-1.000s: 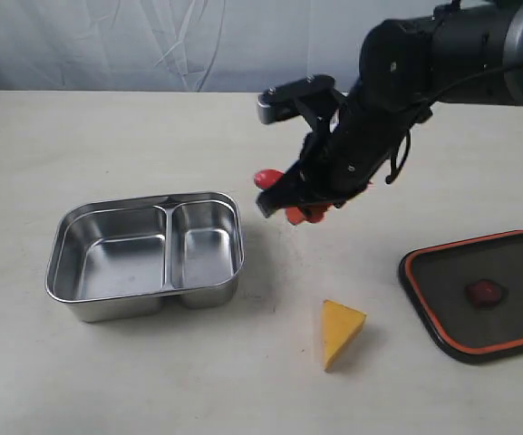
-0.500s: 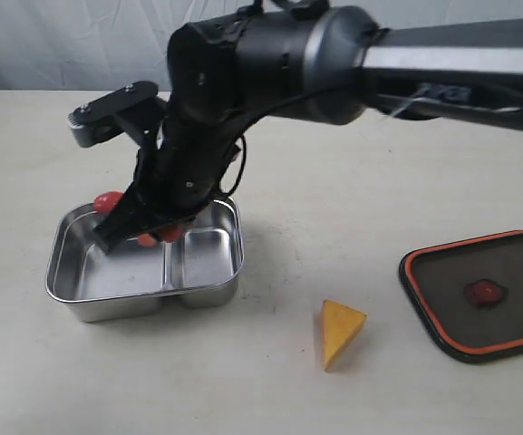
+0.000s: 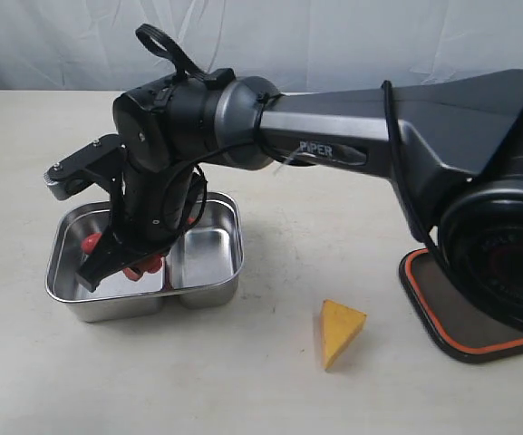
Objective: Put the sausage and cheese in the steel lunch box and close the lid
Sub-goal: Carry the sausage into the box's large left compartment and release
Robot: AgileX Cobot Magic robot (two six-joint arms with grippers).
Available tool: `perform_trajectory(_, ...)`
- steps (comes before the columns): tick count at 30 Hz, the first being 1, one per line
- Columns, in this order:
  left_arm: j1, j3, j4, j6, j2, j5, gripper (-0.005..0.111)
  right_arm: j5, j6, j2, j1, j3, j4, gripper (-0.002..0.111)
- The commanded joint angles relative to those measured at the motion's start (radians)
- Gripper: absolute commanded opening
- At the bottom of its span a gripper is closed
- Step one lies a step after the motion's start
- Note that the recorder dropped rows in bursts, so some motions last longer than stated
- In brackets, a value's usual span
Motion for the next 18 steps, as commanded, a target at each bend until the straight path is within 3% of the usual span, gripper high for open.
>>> perform_trajectory(1,0.002,0.001,0.006,-0.001,-0.003,-0.013,0.000,-0.029,-0.003,0.008,-0.002,-0.009,0.006,0.000)
perform_trajectory(12,0.002,0.001,0.006,-0.001,-0.003,-0.013,0.000,-0.052,0.000,0.012,-0.002,-0.009,0.043,0.002)
perform_trajectory(18,0.002,0.001,0.006,-0.001,-0.003,-0.013,0.000,-0.052,0.000,0.012,-0.002,-0.009,0.047,0.023)
